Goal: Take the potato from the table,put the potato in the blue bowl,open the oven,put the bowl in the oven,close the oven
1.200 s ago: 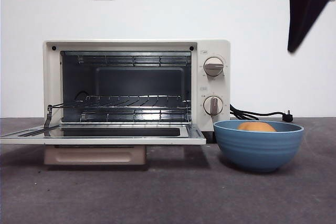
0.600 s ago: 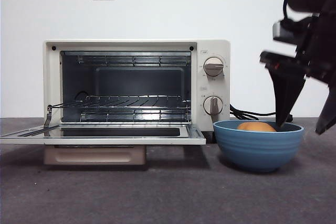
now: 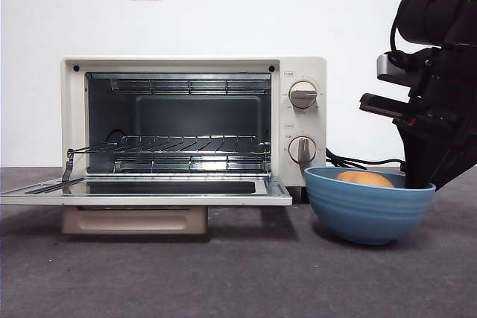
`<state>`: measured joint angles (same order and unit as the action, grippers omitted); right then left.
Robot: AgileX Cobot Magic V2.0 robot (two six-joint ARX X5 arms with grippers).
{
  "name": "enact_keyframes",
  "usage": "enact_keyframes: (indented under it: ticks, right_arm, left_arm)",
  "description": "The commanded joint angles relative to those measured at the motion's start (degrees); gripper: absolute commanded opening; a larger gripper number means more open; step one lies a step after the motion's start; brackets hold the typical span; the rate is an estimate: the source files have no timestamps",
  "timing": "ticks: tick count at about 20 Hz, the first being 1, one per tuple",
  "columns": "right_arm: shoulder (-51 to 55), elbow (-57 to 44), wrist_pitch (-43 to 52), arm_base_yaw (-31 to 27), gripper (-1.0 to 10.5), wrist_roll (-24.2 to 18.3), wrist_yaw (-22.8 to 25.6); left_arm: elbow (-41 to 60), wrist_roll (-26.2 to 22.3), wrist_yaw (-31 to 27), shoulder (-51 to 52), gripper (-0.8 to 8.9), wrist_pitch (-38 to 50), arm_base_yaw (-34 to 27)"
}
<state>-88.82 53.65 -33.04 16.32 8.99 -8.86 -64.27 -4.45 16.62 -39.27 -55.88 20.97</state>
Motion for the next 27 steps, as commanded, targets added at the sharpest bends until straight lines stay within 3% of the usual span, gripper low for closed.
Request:
enact_keyframes:
  ticks: [1, 7, 13, 22, 27]
  right_arm:
    - [0.3, -0.2, 0.0, 0.3, -0.1, -0.5, -0.3]
    - [9.3, 0.8, -2.5, 8.6, -0.1, 2.2, -0.1]
    - [7.4, 8.1, 1.6, 19.4, -0.1, 8.1, 3.3]
    - [-10.4, 26.7, 3.2, 20.5, -0.1, 12.2, 7.8]
    - [-17.1, 32.0, 5.6, 20.1, -0.1, 14.6, 9.3]
  left_arm:
    - [0.2, 0.3, -0.9, 0.2, -0.08, 0.1, -0.1]
    - [0.2, -0.1, -3.0, 0.2, -0.08, -0.1, -0.1]
    - [0.2, -0.1, -3.0, 0.2, -0.08, -0.8, -0.1]
    - [0.2, -0.1, -2.7, 0.2, -0.08, -1.3, 0.0]
    - [0.2, -0.2, -2.7, 0.2, -0.08, -2.1, 0.0]
